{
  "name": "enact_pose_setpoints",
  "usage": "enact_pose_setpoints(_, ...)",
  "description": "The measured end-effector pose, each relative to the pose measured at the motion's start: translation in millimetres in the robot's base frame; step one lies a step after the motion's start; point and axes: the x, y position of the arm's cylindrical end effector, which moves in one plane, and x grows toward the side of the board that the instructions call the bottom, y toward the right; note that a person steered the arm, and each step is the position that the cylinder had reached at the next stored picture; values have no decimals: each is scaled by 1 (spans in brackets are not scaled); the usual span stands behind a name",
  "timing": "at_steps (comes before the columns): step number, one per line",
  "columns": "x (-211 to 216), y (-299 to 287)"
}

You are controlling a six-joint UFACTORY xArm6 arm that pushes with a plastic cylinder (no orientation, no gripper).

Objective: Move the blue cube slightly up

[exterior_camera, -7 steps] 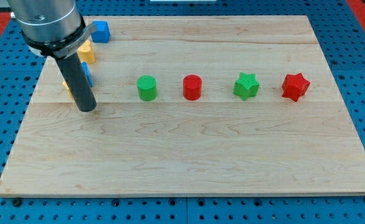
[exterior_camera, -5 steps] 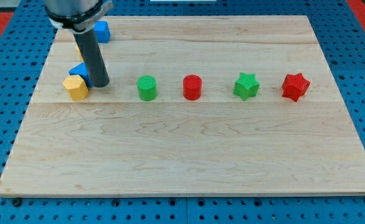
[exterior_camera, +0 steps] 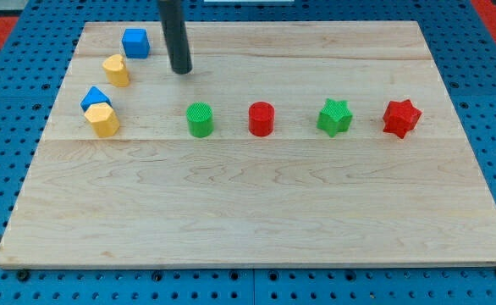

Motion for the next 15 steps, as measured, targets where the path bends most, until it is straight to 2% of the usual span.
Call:
enact_pose_setpoints(1, 9, -66)
enact_pose_setpoints(2, 21, -104)
enact_pose_setpoints(3, -14, -85)
enact_pose_setpoints(4, -26, -111)
enact_pose_setpoints(5, -25, -122)
enact_pose_setpoints(6, -7, -122)
enact_pose_setpoints(8, -7, -93)
enact_pose_setpoints(9, 7, -114)
enact_pose_setpoints(11, -15, -129)
enact_pose_setpoints(12, 20, -130)
enact_pose_setpoints(13, 37, -120)
enact_pose_setpoints(14, 30, -104)
enact_pose_setpoints(15, -35, -3)
